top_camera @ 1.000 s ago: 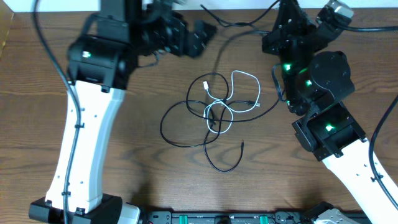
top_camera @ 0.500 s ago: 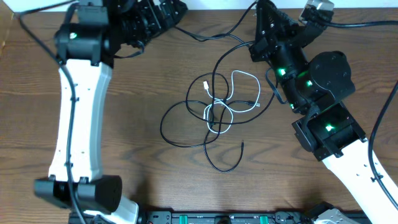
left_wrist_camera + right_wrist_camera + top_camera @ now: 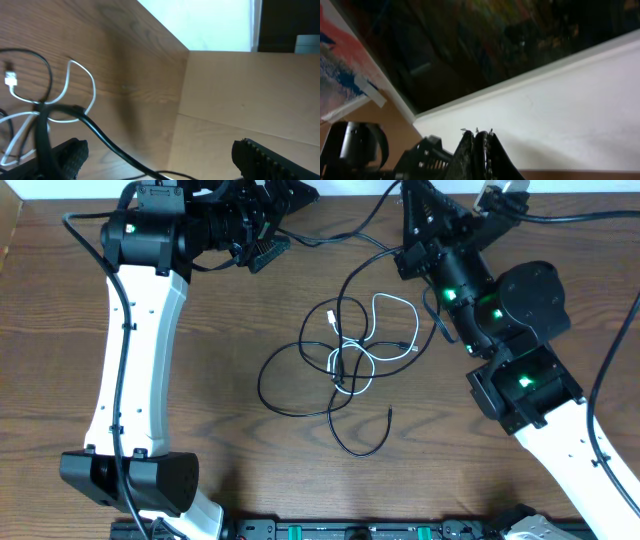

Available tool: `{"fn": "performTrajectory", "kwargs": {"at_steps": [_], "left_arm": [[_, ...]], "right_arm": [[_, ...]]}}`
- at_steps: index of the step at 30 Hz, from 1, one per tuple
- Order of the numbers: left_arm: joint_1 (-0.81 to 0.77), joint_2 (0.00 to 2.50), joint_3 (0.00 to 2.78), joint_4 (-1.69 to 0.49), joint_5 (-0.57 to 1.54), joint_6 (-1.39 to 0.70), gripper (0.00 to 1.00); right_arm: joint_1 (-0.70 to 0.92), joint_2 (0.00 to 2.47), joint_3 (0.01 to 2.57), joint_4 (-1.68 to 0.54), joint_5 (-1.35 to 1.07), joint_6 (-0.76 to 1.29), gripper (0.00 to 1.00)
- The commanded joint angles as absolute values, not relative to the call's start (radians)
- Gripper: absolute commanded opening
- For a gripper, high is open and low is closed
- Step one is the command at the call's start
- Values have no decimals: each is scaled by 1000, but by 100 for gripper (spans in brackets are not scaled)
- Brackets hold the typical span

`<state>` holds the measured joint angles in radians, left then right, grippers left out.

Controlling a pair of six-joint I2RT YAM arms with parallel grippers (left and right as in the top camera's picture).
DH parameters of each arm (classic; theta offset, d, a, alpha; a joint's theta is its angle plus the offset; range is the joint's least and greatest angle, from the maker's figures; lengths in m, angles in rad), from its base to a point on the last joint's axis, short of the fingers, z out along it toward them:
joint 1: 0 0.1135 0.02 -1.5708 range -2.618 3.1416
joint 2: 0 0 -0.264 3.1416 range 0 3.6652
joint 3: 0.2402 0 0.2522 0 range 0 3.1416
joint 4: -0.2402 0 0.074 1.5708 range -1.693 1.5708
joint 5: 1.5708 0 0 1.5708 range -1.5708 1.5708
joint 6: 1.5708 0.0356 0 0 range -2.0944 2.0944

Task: Untangle cables

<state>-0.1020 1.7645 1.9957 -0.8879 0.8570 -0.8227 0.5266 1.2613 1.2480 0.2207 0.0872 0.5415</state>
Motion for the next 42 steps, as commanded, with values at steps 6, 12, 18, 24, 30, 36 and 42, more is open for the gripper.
{"fn": "performTrajectory", "kwargs": {"at_steps": [6, 12, 18, 24, 30, 36, 42], "left_arm": [[-101, 1760, 2000, -803, 875, -900, 91], [-101, 1760, 2000, -741, 858, -900, 60], [-98, 1760, 2000, -727, 705, -900, 7], [-51, 1756, 2001, -543, 707, -970, 7], [-1, 1748, 2005, -24, 846, -1254, 7], [15, 1748, 2032, 299, 699, -1400, 7], [15, 1749, 2104, 297, 421, -1313, 7]], "right_arm": [[525, 1314, 1263, 249, -7, 545, 1], [525, 1314, 1263, 262, -10, 546, 1], [525, 1314, 1263, 274, -37, 545, 1], [522, 1314, 1263, 216, -32, 528, 14], [493, 1314, 1263, 136, -7, 482, 74], [445, 1314, 1263, -19, 76, 481, 93], [408, 1314, 1263, -126, 76, 472, 98]]}}
